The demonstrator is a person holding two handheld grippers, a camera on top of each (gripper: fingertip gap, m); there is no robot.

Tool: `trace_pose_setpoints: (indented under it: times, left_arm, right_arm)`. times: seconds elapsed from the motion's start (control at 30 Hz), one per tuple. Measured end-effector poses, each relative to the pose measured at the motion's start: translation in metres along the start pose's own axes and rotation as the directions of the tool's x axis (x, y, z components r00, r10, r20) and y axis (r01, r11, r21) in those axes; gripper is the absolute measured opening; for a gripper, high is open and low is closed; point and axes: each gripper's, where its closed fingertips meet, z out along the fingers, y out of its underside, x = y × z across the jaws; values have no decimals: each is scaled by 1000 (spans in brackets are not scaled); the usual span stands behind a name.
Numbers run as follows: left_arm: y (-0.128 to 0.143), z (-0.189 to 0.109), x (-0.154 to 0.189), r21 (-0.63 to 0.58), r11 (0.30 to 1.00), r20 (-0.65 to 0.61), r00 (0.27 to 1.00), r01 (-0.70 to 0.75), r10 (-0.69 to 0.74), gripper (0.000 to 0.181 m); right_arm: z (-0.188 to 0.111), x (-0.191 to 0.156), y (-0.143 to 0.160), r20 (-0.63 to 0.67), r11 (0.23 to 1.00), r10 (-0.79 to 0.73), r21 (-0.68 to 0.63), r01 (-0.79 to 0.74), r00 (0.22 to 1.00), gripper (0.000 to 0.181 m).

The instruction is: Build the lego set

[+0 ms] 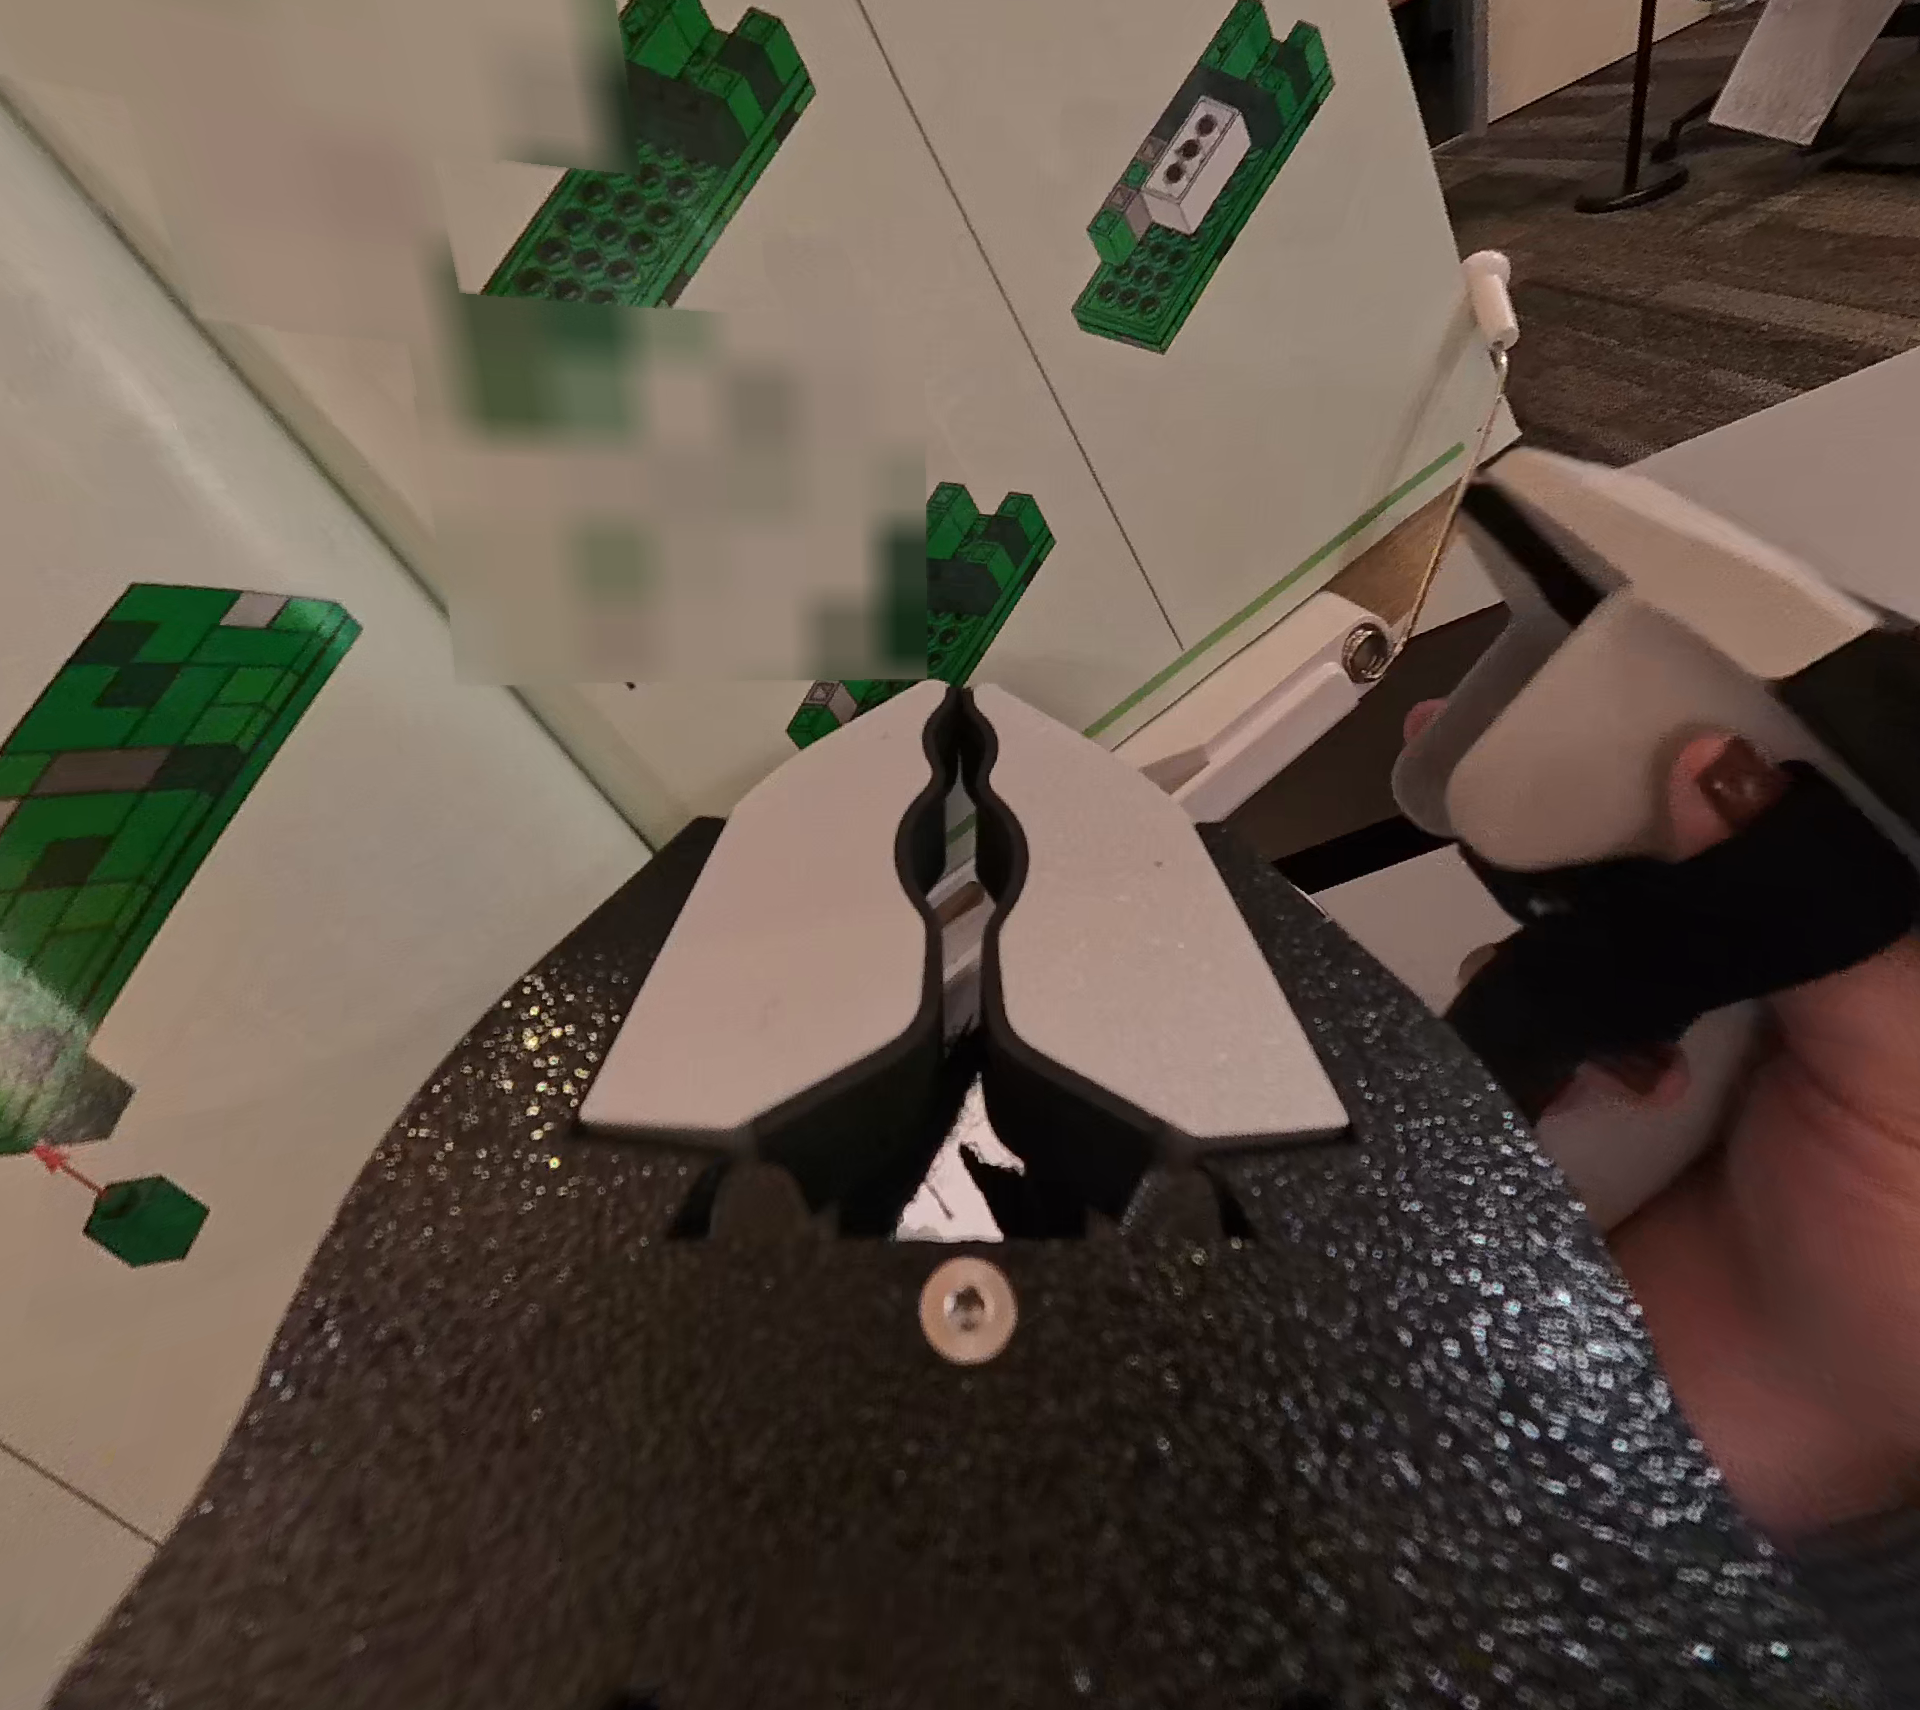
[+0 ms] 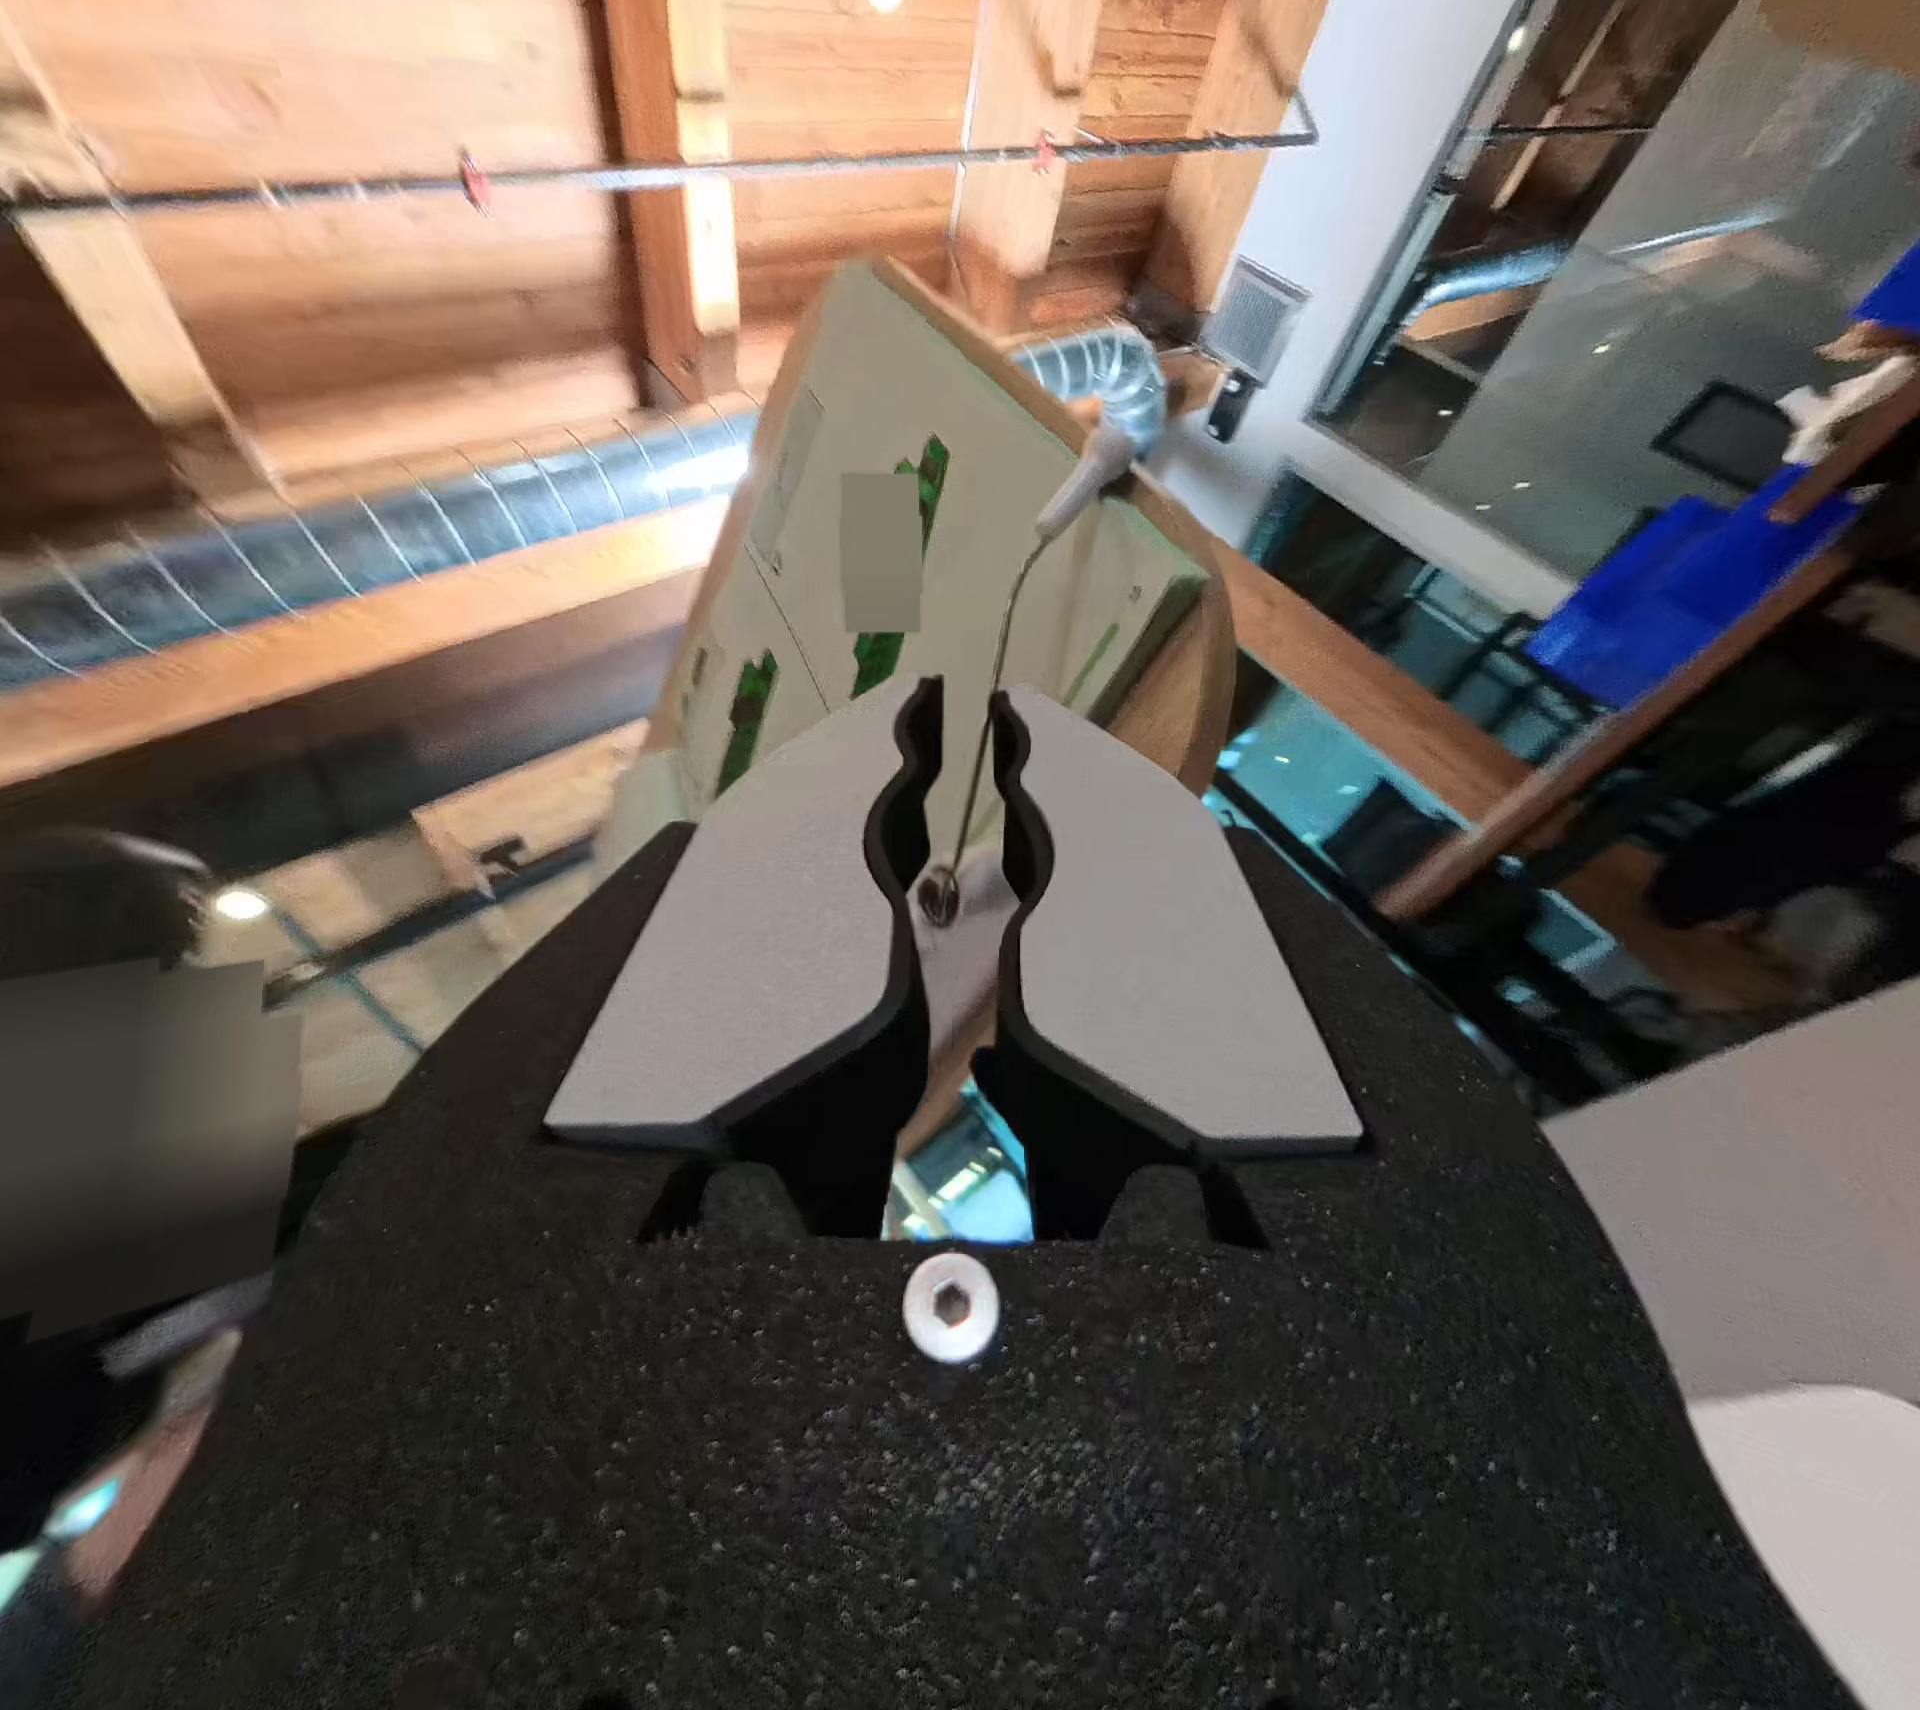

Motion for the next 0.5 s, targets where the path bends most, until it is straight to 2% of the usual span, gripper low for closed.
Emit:
trace_pose_setpoints:
  times: [0.07, 0.1, 0.2, 0.33, 0.4, 0.5]
  left_arm:
    - [0, 0, 0, 1, 1000, -1, 1000, 3, -3, 0]
    - [0, 0, 0, 1, 1000, -1, 1000, 2, -2, 0]
    - [0, 0, 0, 1, 1000, 3, 1000, -2, 2, 0]
    - [0, 0, 0, 3, 1000, 1, 1000, -2, 2, 0]
    - [0, 0, 0, 5, 1000, -1, 1000, 0, 0, 0]
    - [0, 0, 0, 6, 1000, 0, 1000, -3, 3, 0]
  right_arm:
    - [-1, -4, -18, 47, 997, 24, 69, -27, 999, 11]
    - [1, -3, -23, 40, 998, 21, 65, -23, 999, 11]
    - [6, 1, -19, 11, 998, -26, -54, 27, 1000, 13]
    - [6, 4, -11, -4, 989, -45, -140, 44, 999, 31]
    - [9, 6, -1, -5, 979, -45, -200, 44, 999, 32]
    - [12, 6, -1, -5, 978, -43, -205, 41, 999, 28]
